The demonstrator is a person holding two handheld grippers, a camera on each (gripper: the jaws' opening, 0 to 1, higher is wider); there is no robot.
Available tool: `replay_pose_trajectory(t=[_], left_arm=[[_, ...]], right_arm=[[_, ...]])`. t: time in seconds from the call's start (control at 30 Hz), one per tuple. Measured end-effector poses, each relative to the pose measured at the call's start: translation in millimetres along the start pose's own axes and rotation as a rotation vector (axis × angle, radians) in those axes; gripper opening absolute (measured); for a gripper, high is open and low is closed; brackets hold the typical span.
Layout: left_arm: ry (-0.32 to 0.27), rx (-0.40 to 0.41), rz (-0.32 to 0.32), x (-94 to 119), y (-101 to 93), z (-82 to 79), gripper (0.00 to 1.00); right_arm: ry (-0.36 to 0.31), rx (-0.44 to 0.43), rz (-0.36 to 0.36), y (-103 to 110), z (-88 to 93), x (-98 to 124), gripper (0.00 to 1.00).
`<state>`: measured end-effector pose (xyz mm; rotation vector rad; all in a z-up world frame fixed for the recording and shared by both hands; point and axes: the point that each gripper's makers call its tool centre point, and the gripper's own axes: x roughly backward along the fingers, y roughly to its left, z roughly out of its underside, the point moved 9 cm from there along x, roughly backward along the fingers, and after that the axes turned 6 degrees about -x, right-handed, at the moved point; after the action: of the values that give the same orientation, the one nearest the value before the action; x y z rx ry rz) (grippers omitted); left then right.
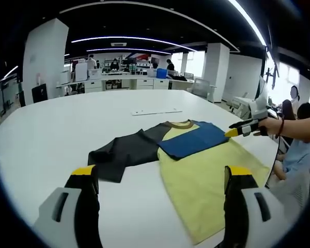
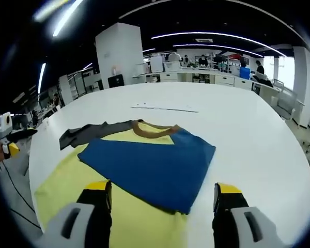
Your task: Fold the garment on the visible template until the final outline fits inside the template.
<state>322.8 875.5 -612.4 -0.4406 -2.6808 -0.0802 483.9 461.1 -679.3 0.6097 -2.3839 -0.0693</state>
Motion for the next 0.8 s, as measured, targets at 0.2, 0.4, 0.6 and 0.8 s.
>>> replay_pose_trajectory(t=[0.2,0.4,0.6,0.8], left_arm=[[0.009,0.003,0.000,0.2,-0.5,1.4,0.99],[0.012,0.013,-0.007,0.9,0.7,1.7,0.99],[0.014,0.014,-0.013,3.6,1.0,1.4,0.99],[0.014,0.016,-0.017,5.2,0.9,1.7,0.99]], right_arm=[[0.041,-0.001,0.047,-18.3,14.1,5.4,0.45],[0.065,-0.011,0.076,-26.4,29.5,5.3,0.28],[0.041,-0.003,0.081,-25.5,37.2,2.9,0.21],[0.041,0.006,0.070,-20.2,38.0,3.0,0.13]])
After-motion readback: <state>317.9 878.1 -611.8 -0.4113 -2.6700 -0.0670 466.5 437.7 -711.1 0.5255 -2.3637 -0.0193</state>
